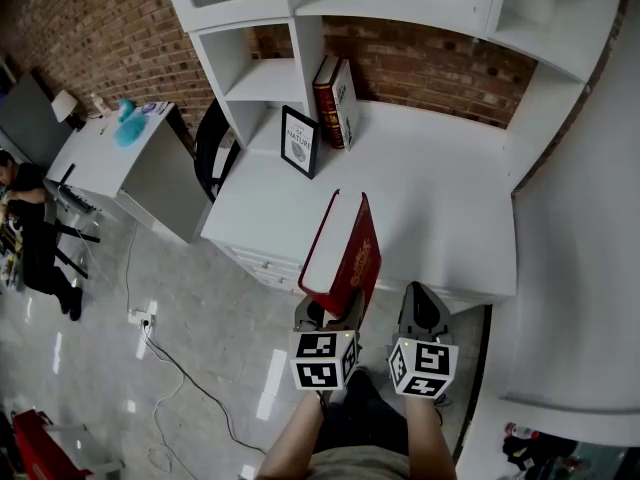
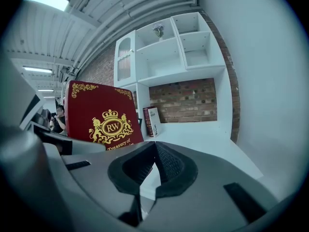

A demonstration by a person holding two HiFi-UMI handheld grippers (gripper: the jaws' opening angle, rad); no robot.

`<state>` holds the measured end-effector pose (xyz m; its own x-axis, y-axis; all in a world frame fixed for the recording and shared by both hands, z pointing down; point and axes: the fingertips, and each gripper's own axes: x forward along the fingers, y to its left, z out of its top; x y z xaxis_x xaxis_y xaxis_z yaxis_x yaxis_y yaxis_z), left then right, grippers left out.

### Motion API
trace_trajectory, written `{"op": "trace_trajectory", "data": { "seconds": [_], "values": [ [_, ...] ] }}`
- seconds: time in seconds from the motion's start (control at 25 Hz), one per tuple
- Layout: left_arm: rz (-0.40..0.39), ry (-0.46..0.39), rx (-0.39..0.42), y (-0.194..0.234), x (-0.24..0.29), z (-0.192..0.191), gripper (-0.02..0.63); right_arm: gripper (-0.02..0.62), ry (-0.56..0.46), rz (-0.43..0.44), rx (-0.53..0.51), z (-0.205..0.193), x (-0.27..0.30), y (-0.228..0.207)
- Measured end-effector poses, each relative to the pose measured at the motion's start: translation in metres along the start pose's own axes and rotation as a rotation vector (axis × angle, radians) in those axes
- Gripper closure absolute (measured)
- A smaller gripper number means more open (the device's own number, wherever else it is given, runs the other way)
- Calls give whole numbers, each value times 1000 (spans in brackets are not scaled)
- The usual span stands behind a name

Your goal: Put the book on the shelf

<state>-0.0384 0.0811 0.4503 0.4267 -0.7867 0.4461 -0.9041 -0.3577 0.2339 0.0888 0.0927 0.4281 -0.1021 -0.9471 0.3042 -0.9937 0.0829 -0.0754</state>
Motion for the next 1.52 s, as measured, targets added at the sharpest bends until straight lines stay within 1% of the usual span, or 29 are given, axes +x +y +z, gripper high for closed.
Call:
{"op": "trace_trajectory", "data": {
  "seconds": [0.36, 0.64, 0.84, 1.16, 1.52],
  "values": [
    [21, 3, -14, -8, 35, 12, 364, 579, 21, 13, 8, 1, 29, -28],
    [32, 10, -17, -2, 46, 15, 364, 579, 35, 32, 15, -1, 48, -27],
    [38, 15, -24, 7, 58, 18, 364, 579, 49, 30, 18, -6, 62, -26],
    [-9, 30, -22, 14, 94, 33, 364, 578, 48, 3, 20, 5, 99, -31],
    [-37, 40, -18, 33, 141, 58, 364, 578, 48, -24, 23, 20, 149, -39]
  ]
}}
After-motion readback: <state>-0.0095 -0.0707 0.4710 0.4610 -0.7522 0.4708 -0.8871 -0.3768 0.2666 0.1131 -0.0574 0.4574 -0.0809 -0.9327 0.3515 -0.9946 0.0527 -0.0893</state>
